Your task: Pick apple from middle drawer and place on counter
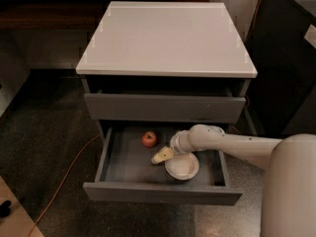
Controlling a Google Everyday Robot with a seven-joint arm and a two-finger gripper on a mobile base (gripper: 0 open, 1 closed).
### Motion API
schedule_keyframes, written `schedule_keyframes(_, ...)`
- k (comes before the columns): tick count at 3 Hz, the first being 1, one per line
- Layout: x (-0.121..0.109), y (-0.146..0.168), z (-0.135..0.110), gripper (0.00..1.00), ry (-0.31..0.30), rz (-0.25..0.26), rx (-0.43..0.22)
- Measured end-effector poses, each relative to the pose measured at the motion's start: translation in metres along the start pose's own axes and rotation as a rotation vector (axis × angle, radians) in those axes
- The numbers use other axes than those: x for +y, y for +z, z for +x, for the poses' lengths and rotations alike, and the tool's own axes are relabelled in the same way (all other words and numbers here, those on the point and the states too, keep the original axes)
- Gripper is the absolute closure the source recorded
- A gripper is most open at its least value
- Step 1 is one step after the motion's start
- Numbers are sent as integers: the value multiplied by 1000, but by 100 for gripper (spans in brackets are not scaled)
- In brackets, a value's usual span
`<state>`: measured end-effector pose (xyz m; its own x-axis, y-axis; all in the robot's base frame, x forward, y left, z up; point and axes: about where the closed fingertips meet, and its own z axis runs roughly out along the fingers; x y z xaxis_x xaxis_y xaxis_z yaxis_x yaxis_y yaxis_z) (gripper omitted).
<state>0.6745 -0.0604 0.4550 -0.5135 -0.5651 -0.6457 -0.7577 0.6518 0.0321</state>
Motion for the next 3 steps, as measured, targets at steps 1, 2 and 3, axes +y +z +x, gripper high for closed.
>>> schedule_keyframes(1,-7,25,-12,0,-30,7,-28)
schedule_keyframes(2,-14,49,-18,0,-45,50,-55)
schedule_keyframes(3,-23,66,-27,0,-35,97,-110)
